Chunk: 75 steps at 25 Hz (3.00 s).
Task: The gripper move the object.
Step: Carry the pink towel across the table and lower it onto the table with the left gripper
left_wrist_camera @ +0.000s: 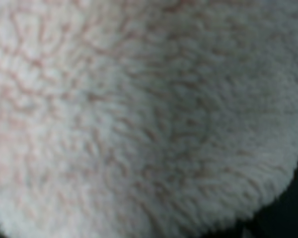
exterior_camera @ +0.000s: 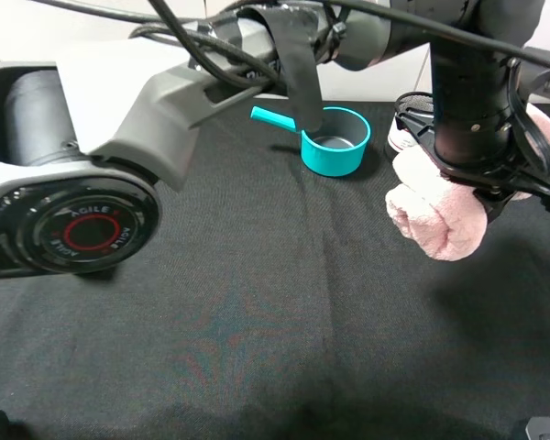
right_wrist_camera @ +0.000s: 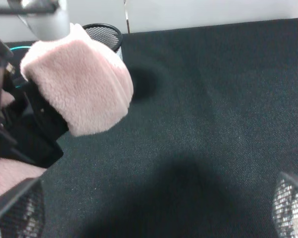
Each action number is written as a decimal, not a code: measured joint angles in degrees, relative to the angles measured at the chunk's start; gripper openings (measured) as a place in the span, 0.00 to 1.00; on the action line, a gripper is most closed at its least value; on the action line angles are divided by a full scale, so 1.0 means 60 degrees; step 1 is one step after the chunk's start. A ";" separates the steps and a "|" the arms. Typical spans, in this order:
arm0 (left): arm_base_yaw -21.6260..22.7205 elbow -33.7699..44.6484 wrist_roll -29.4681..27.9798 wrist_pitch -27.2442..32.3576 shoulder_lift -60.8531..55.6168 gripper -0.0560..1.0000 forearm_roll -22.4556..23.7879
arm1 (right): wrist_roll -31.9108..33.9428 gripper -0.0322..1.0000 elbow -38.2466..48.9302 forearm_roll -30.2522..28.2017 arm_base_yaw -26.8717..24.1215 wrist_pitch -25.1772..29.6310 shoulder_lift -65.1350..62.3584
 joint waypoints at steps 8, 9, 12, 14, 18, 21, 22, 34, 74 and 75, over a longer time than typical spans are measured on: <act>-0.0154 0.0524 -0.0416 0.0000 -0.0326 0.55 0.0035 | 0.0000 0.70 0.0000 0.0000 0.0000 0.0000 0.0000; -0.0165 0.0709 -0.0461 0.0000 -0.0468 0.55 0.0035 | 0.0000 0.70 0.0000 0.0000 0.0000 0.0000 0.0000; -0.0164 0.1396 -0.0628 -0.0008 -0.0938 0.55 0.0206 | 0.0000 0.70 0.0000 0.0000 0.0000 0.0000 0.0000; -0.0164 0.1890 -0.0692 -0.0008 -0.1281 0.55 0.0406 | 0.0000 0.70 0.0000 0.0000 0.0000 0.0000 0.0000; -0.0164 0.2710 -0.0801 -0.0008 -0.1891 0.55 0.0682 | 0.0000 0.70 0.0000 0.0000 0.0000 0.0000 0.0000; -0.0164 0.3206 -0.0953 -0.0008 -0.2261 0.55 0.0903 | 0.0000 0.70 0.0000 0.0000 0.0000 0.0000 0.0000; -0.0164 0.3358 -0.0983 -0.0008 -0.2361 0.55 0.0933 | 0.0000 0.70 0.0000 0.0000 0.0000 0.0000 0.0000; -0.0164 0.6023 -0.1764 -0.0248 -0.4077 0.55 0.1432 | 0.0000 0.70 0.0000 0.0000 0.0000 0.0000 0.0000; 0.0821 1.3920 -0.5489 -0.3747 -0.7623 0.55 0.2308 | 0.0020 0.70 0.0000 0.0000 0.0000 0.0000 0.0000; 0.0891 1.4013 -0.5543 -0.3773 -0.7690 0.55 0.2338 | 0.0020 0.70 0.0000 0.0000 0.0000 0.0000 0.0000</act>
